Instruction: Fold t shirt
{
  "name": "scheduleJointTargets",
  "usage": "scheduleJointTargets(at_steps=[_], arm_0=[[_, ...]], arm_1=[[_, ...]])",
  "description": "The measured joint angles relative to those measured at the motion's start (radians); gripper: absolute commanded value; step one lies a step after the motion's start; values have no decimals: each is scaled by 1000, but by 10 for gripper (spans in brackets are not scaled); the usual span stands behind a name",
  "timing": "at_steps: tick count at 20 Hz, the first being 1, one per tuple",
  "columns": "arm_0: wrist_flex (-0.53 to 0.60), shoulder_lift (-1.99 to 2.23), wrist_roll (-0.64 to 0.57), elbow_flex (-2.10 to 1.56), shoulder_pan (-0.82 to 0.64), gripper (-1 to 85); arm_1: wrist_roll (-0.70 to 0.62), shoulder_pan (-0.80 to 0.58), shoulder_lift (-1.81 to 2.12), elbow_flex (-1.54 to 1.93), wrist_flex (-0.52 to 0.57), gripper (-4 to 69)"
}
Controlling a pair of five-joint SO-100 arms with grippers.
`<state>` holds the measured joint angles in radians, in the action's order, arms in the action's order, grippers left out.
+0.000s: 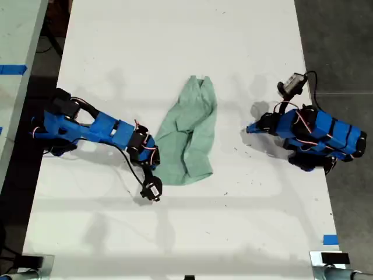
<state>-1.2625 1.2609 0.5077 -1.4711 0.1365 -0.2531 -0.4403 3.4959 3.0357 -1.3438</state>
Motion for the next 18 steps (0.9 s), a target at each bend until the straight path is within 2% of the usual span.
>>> scheduleJointTargets(at_steps=[3,6,11,14,17,18], arm_0=[[-255,-49,-8,278,0,-4],[-314,-15,-63,380,-14,-4],[-299,-26,-181,465,-78,-4],[-130,-61,-334,476,-115,-4],[164,-132,-541,476,-127,13],[245,-166,-588,476,-129,222]], arm_1=[[-2,0,0,0,0,32],[-2,0,0,0,0,32],[-2,0,0,0,0,32],[-2,0,0,0,0,31],[-2,0,0,0,0,31],[-2,0,0,0,0,31]])
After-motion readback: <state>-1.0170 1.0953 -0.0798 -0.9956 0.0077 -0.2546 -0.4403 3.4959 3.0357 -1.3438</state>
